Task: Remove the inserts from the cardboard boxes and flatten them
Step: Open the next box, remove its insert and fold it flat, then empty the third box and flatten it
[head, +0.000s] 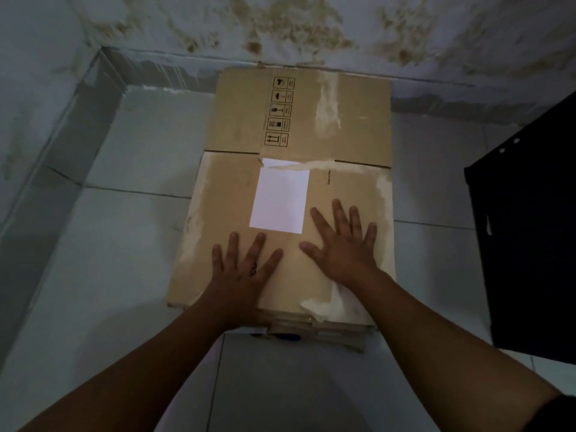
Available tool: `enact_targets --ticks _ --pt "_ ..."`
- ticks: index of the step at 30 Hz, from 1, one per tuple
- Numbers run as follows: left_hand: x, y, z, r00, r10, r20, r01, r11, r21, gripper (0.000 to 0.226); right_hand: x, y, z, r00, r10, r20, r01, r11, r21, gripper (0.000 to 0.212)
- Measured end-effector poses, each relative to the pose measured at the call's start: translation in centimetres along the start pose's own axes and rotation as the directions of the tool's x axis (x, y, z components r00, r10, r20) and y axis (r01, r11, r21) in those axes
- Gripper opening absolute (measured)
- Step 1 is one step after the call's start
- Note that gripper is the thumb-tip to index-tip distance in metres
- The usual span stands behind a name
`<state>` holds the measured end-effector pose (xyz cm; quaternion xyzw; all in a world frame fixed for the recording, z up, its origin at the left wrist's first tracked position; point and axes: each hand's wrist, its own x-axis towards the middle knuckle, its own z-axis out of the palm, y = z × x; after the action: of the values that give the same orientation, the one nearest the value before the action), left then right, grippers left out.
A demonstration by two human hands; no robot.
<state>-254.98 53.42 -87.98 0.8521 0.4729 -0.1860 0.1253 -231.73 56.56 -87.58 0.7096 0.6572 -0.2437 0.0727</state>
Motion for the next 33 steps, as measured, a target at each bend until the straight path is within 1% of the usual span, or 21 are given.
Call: enact_targets --ticks 3,6,8,12,13,15,17,19,21,23,26,29,33 --pt "-0.2 0.1 0.3 1.0 0.001 0.004 -0.001 1.0 0.016 0.132 -0.9 0.3 0.4 1.0 0.02 -0.002 -0.02 1.0 0.007 0.072" --pt "0.2 0.2 0.1 1.0 0.01 0.015 -0.01 1.0 -0.019 0.134 -1.8 0.5 1.1 1.0 0.023 -0.014 -0.023 1.0 0.005 0.071" --pt "0.6 0.3 0.1 1.0 -0.014 0.001 0.014 0.999 -0.043 0.131 -1.5 0.7 0.7 1.0 0.026 0.006 -0.026 1.0 0.008 0.071" --pt "0.2 1.4 -2.4 0.992 -0.077 0.103 0.08 0.997 -0.02 0.123 -1.1 -0.1 -1.6 0.993 0.046 0.105 -0.046 0.999 0.005 0.071" --pt "-0.2 1.9 -3.5 0.988 -0.081 0.128 0.086 0.996 -0.03 0.122 -1.6 -0.4 -2.6 0.992 0.055 0.112 -0.058 0.998 0.022 0.069" --pt "-1.5 3.0 -6.8 0.984 -0.093 0.152 0.11 0.988 -0.11 0.115 -3.7 -1.2 -5.2 0.995 0.074 0.074 -0.082 0.991 0.106 0.065" --pt "-3.5 4.1 -11.5 0.987 -0.134 0.093 0.152 0.961 -0.231 0.097 -6.9 -2.2 -8.8 0.998 0.07 -0.007 -0.066 0.971 0.228 0.059" --pt "-6.1 5.0 -17.1 0.986 -0.166 -0.03 0.146 0.926 -0.348 0.075 -10.8 -3.3 -13.1 0.994 0.054 -0.099 -0.016 0.938 0.348 0.051" --pt "-9.2 6.0 -23.4 0.97 -0.189 -0.152 0.105 0.893 -0.437 0.067 -15.2 -4.5 -18.3 0.985 0.046 -0.165 0.031 0.9 0.434 0.045" --pt "-12.7 7.3 -29.9 0.951 -0.201 -0.236 0.064 0.871 -0.486 0.063 -19.7 -5.5 -23.9 0.975 0.045 -0.216 0.062 0.883 0.464 0.041" --pt "-18.1 9.8 -39.6 0.94 -0.179 -0.29 0.011 0.866 -0.5 0.055 -27.2 -6.7 -32.8 0.952 0.061 -0.3 0.098 0.869 0.485 0.037" --pt "-23.1 12.6 -48.6 0.931 -0.137 -0.339 -0.051 0.87 -0.49 0.047 -34.7 -7.2 -41.5 0.936 0.087 -0.34 0.102 0.86 0.5 0.034" --pt "-29.0 17.6 -59.6 0.913 -0.071 -0.401 -0.129 0.883 -0.45 0.042 -44.2 -5.8 -51.6 0.9 0.126 -0.418 0.096 0.877 0.471 0.033"
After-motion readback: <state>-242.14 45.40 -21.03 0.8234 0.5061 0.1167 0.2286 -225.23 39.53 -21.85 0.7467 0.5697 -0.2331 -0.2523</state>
